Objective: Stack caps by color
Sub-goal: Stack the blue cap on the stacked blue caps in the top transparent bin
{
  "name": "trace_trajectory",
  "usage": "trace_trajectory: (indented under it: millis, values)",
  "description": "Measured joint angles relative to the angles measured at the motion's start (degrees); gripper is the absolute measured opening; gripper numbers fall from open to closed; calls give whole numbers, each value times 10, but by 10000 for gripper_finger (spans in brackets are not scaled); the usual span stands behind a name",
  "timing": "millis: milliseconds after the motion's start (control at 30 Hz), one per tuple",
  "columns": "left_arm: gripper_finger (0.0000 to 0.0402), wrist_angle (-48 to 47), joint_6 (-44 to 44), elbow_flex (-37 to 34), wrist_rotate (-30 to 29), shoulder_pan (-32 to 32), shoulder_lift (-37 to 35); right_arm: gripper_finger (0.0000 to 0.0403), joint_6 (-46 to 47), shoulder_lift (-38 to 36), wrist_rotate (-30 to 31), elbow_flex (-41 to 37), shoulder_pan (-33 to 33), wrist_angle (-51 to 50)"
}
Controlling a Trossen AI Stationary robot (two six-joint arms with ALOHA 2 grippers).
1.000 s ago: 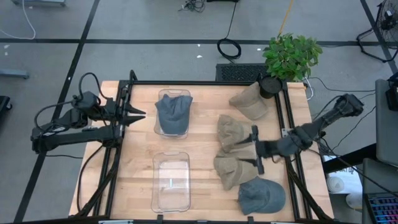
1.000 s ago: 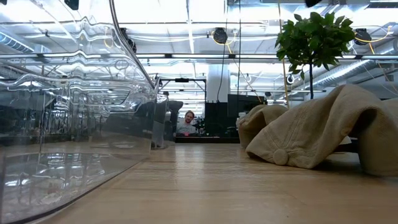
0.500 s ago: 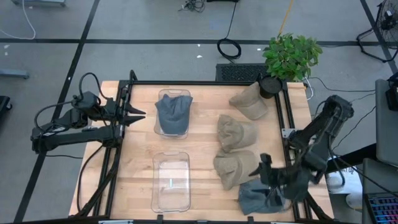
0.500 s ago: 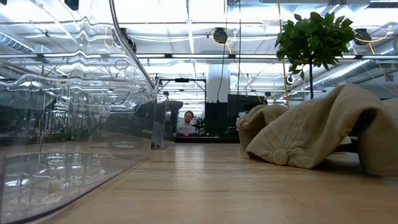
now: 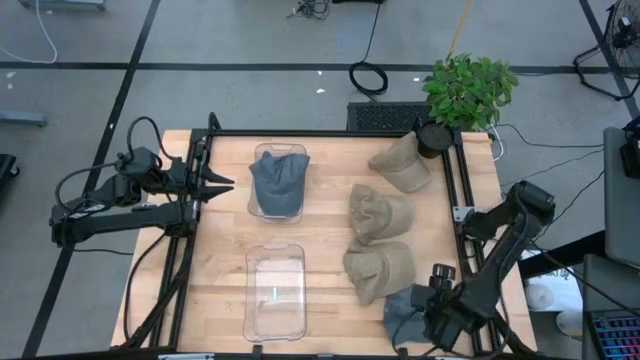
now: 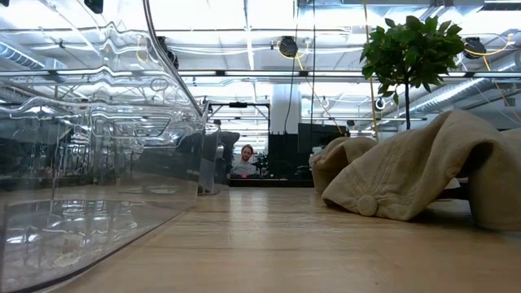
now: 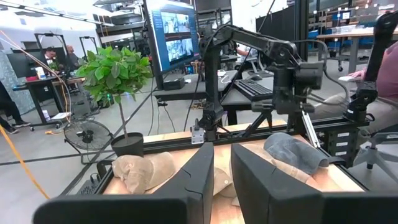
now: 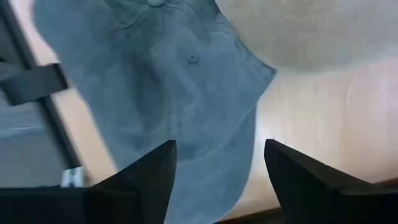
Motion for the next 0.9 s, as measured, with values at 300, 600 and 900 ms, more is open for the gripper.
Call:
trace_trajectory:
  millis: [300,600,900]
  values:
    - [61,0,0,0,0,0,0,242,-5,24,-5,0,0,55]
    - [61,0,0,0,0,0,0,243,-20,37,-4,-45,0,122]
    - [61,0,0,0,0,0,0,242,3,37,-5,-145,0,225]
